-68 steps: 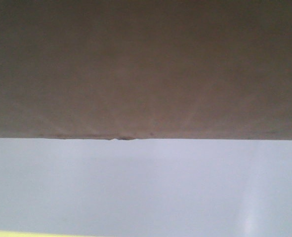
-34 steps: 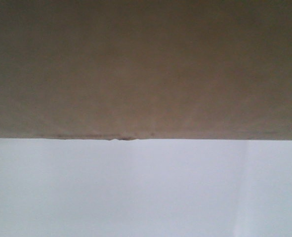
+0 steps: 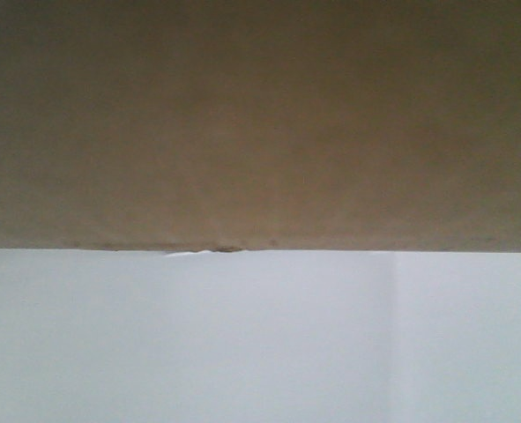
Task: Grab box from left shelf to table start
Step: 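Hold the box with both grippers while the base turns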
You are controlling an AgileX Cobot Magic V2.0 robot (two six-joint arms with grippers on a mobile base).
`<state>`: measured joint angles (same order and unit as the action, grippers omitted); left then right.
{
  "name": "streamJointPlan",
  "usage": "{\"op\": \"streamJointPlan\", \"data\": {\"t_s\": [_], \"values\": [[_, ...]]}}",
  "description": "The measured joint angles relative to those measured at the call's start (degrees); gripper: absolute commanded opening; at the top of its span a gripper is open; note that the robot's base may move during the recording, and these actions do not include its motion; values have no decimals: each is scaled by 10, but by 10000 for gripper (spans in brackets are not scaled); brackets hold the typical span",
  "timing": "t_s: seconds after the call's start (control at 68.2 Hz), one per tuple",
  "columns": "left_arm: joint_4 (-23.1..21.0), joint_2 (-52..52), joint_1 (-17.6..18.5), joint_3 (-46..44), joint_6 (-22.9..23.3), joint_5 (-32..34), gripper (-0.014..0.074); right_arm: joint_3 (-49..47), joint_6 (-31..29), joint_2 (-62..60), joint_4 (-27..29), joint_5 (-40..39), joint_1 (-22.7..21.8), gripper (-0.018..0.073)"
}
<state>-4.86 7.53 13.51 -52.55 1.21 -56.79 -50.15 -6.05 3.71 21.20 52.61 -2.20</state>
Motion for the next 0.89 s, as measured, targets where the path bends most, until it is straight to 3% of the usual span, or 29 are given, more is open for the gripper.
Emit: {"op": "streamJointPlan", "data": {"t_s": [0.894], "values": [[0,0,0,0,0,0,-92,0,0,0,0,0,0,57]]}}
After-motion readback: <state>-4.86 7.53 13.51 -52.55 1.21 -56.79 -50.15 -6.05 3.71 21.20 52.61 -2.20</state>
